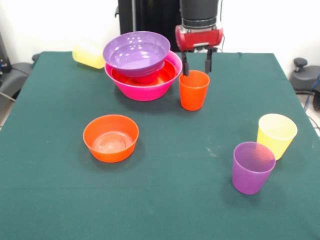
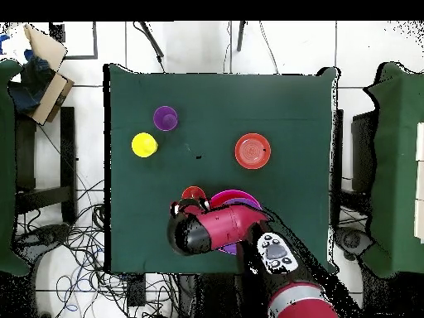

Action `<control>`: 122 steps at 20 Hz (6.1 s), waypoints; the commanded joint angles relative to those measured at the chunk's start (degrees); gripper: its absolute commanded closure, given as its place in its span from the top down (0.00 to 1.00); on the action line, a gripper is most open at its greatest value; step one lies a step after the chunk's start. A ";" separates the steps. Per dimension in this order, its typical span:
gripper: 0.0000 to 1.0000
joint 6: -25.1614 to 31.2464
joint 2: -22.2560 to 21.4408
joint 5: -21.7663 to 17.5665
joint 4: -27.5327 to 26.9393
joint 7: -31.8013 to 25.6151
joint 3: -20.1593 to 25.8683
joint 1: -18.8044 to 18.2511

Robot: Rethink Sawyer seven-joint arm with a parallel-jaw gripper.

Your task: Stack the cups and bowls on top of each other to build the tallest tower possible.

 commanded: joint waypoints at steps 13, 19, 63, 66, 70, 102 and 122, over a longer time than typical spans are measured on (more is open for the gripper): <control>1.00 -6.13 10.70 2.87 -4.57 8.74 -3.69 3.36; 1.00 -5.74 9.36 3.74 -3.54 9.26 -3.90 4.23; 1.00 3.37 -4.96 7.86 5.20 8.81 -0.46 3.25; 1.00 2.59 -3.35 7.43 3.92 8.57 -0.97 3.48; 1.00 1.32 -0.58 6.83 1.54 8.16 -1.62 3.63; 1.00 -9.75 14.80 5.95 -9.52 7.48 -6.92 6.82; 0.00 6.63 -1.55 11.97 -11.06 5.13 -4.30 8.78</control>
